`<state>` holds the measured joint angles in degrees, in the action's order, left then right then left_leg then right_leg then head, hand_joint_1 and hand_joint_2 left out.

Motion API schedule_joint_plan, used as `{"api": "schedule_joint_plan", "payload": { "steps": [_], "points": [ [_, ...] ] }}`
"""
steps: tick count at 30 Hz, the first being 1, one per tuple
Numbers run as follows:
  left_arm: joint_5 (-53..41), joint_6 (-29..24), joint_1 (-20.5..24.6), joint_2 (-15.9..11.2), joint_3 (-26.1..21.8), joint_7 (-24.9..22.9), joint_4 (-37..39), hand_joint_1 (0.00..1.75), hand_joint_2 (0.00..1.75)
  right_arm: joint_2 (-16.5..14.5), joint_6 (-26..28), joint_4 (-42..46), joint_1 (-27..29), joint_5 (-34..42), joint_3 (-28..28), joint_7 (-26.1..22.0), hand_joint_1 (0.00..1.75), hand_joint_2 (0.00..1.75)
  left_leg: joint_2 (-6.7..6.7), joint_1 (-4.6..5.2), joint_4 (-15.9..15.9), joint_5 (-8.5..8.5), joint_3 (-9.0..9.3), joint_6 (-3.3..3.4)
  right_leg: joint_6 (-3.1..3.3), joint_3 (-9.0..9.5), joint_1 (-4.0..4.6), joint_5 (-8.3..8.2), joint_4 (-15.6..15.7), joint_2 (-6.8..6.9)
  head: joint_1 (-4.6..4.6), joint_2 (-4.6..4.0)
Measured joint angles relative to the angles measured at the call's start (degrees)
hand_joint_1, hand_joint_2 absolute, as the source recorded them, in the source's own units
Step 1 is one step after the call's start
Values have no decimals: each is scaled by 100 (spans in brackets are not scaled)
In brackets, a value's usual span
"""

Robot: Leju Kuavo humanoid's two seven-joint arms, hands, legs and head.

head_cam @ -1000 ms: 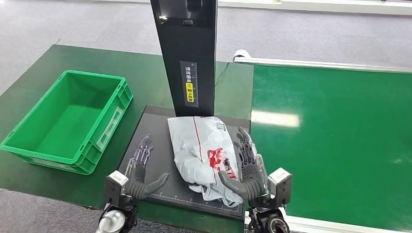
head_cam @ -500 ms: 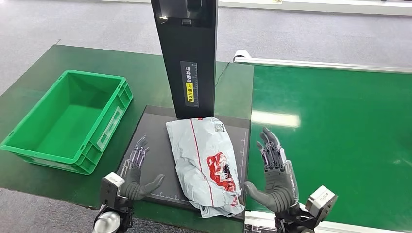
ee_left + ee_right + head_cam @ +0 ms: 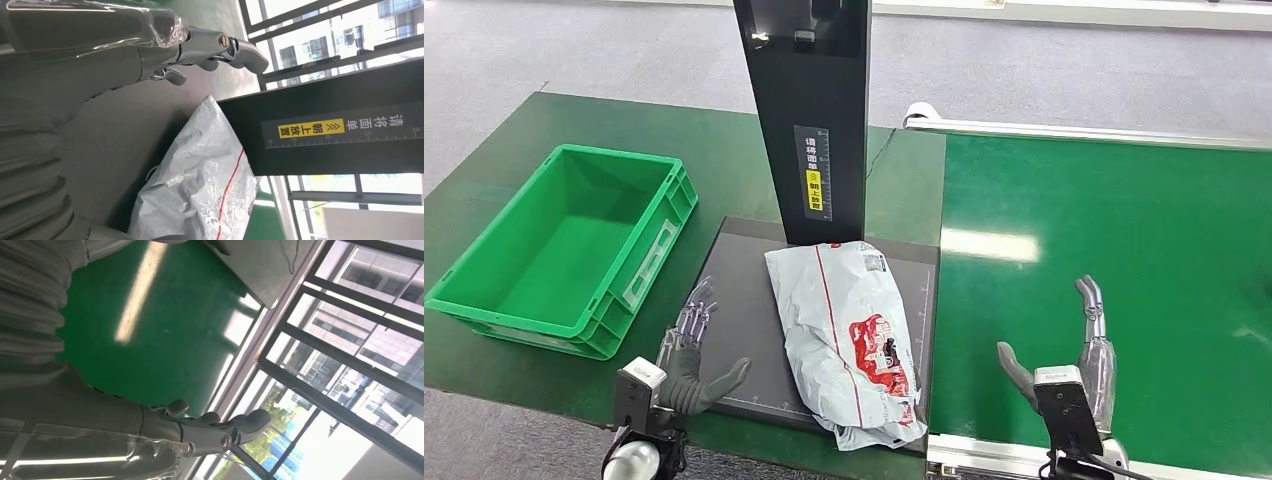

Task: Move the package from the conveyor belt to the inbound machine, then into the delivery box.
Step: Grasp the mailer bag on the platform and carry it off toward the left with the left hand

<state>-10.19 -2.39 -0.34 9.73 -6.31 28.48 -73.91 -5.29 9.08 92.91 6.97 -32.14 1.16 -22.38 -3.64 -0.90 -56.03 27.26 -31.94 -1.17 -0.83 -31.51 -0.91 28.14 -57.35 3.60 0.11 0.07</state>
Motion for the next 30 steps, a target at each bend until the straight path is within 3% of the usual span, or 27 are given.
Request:
{"api": "schedule_joint_plan", "payload": {
  "steps": [13,30],
  "points": [
    [-188,151,-66,89,149,-67,-15,0,175,-225,-255,-874,-80,204,400,-140,0,175,0,1,0,0,0,0,0,0,-1,0,0,0,-1,0],
    [-781,448,-117,122,1212,-88,310,0,175,-305,-261,-1310,-124,218,473,-184,0,175,0,1,-1,1,0,1,0,-1,-1,0,0,0,-1,0]
  ]
}}
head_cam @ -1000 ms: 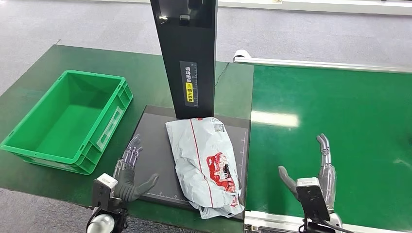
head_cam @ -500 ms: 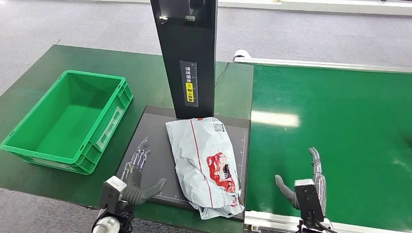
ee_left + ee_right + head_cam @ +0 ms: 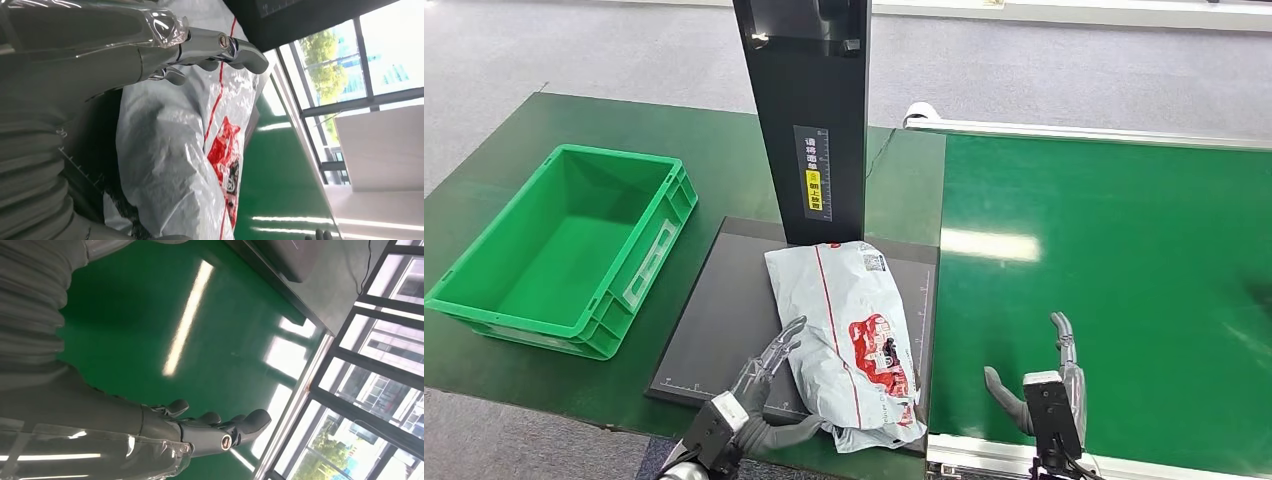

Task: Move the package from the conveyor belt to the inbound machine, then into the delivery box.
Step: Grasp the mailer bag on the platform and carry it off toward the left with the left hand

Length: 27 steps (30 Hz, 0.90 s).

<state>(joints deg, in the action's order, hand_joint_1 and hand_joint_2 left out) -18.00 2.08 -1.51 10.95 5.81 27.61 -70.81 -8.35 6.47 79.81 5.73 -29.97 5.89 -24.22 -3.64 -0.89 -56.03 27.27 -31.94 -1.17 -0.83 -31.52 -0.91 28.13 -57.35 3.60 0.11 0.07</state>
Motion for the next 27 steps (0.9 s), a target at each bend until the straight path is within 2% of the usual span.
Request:
{"api": "schedule_joint_plan", "payload": {
  "steps": [6,13,16,21,27],
  "points": [
    [-102,80,28,-16,235,0,184,0,175,0,5,-30,0,24,21,-14,0,175,0,0,0,0,0,0,0,0,0,0,0,0,0,0],
    [-278,-209,130,-21,528,8,560,0,175,-8,10,-28,4,61,31,-82,0,175,1,0,-1,0,1,0,0,1,0,0,0,0,-1,0],
    [-537,-580,247,-25,595,19,790,0,175,-19,11,-10,11,90,31,-97,0,175,1,0,0,0,3,0,0,2,0,0,0,0,-1,0],
    [-1717,-1597,554,-54,852,-74,1285,0,175,-28,11,33,16,137,18,-105,0,175,1,0,0,-1,6,1,0,9,0,0,0,1,1,0],
    [-2080,-1898,744,-71,1056,-125,1598,0,175,-31,11,36,14,147,9,-105,0,175,2,0,-1,-1,7,1,-1,11,-1,-1,0,1,0,0]
  ]
}}
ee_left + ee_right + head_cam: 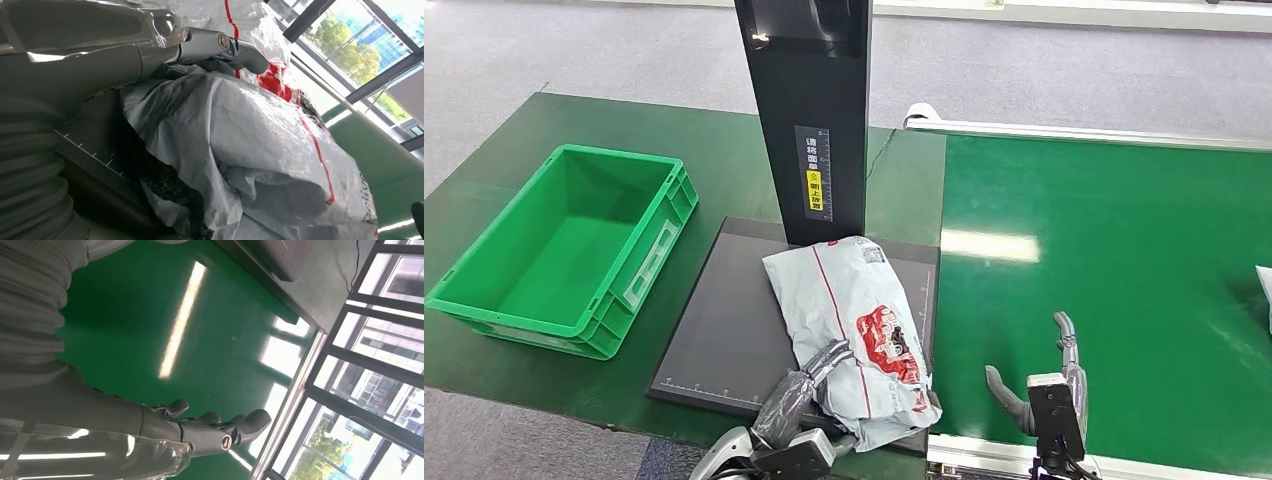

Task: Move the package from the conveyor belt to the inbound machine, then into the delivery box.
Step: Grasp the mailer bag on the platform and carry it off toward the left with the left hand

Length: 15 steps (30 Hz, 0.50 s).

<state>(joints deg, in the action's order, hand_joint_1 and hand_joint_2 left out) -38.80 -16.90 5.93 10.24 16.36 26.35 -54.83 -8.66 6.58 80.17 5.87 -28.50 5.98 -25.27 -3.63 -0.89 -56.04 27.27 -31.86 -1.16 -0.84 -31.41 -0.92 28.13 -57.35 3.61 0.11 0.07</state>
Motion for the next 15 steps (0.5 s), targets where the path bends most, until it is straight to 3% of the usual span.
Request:
{"api": "schedule_joint_plan", "payload": {
  "steps": [2,3,6,7,10,15],
  "points": [
    [-136,-117,23,-4,44,-30,42,0,175,0,0,0,0,4,-4,0,0,175,0,0,0,0,1,0,0,0,0,0,0,0,0,0],
    [-241,-203,29,-5,68,-61,56,19,175,0,0,0,0,9,-10,-1,0,175,0,0,0,0,1,0,0,0,0,0,0,0,-1,0],
    [-464,-375,43,-4,117,-156,81,149,175,1,0,0,0,22,-41,-3,0,175,0,0,0,0,2,0,0,1,0,0,0,0,-1,0],
    [-469,-383,46,-3,119,-168,81,175,175,1,0,0,0,24,-56,-3,0,175,0,0,0,0,3,0,0,1,0,0,0,0,0,0],
    [-253,-262,48,-5,82,-124,15,175,175,3,0,0,-4,31,-89,-4,0,175,0,0,0,0,4,0,0,4,0,0,0,0,0,0],
    [623,421,-62,-37,-131,88,-456,175,175,7,7,0,-24,55,-97,-4,0,175,-1,0,1,0,3,0,0,4,0,0,0,0,-1,0]
  ]
}}
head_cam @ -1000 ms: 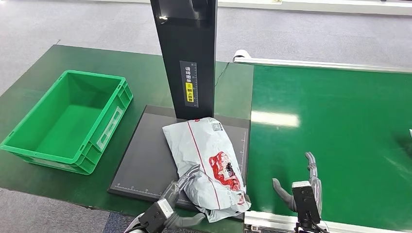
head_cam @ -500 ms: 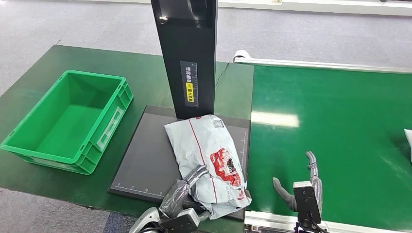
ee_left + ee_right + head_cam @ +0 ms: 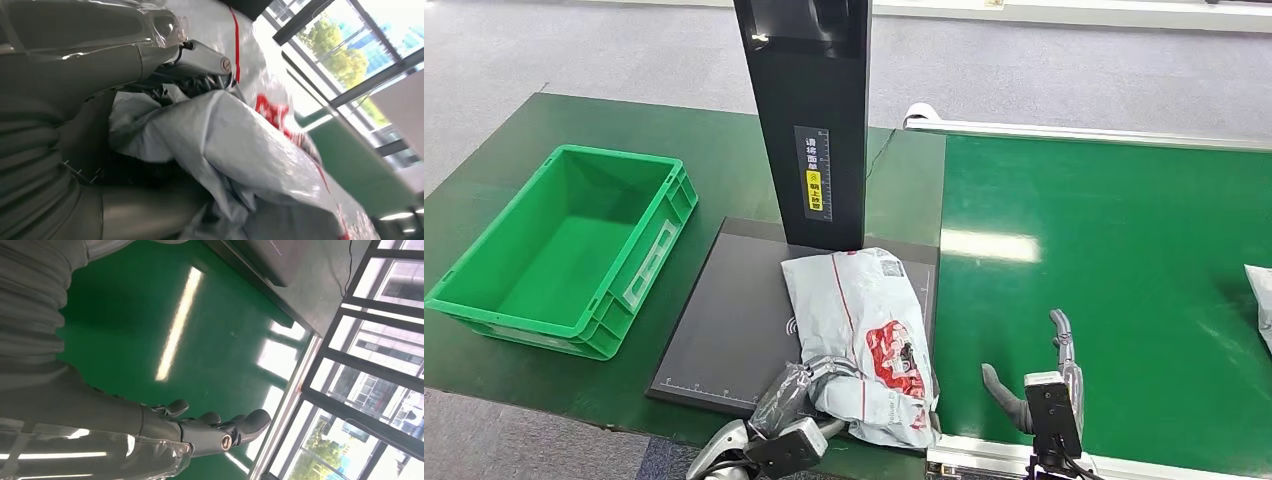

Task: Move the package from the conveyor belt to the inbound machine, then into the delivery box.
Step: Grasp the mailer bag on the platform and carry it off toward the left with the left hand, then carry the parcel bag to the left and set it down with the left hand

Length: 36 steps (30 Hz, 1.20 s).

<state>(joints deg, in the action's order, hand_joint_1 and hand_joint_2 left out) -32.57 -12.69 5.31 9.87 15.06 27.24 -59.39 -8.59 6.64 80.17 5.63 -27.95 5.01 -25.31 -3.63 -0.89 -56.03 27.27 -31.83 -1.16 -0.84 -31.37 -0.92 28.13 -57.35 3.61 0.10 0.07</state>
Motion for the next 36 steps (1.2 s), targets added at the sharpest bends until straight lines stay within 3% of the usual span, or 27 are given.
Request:
{"api": "schedule_joint_plan", "payload": {
  "steps": [5,10,18,27,33,36],
  "points": [
    [659,403,-197,-69,-308,84,-735,175,175,6,7,0,-18,14,-4,0,0,175,0,0,1,0,-1,0,0,-2,1,1,0,0,0,0],
    [780,441,-328,-127,-529,87,-1254,175,175,8,17,0,-33,30,-1,6,0,175,0,0,1,0,-1,0,0,-2,1,1,0,0,1,0],
    [927,294,-446,-224,-998,87,-1988,175,175,17,14,26,-33,56,14,35,0,175,0,0,1,0,-1,0,0,-2,1,0,0,0,0,0],
    [960,-39,-374,-503,-1883,216,-3029,175,175,29,-18,17,-45,126,-10,-35,0,175,0,-2,2,-1,0,-1,1,-2,2,1,-1,0,1,0],
    [951,-58,-341,-565,-2009,224,-3178,175,175,31,-16,2,-60,142,-25,-54,0,175,0,-2,2,-1,0,0,1,-2,2,1,-1,0,1,0],
    [949,-368,-45,-811,-2294,296,-3327,175,175,29,66,-63,-110,200,-62,-85,0,175,0,-2,1,-2,0,0,1,-2,2,0,-1,0,2,0]
  ]
}}
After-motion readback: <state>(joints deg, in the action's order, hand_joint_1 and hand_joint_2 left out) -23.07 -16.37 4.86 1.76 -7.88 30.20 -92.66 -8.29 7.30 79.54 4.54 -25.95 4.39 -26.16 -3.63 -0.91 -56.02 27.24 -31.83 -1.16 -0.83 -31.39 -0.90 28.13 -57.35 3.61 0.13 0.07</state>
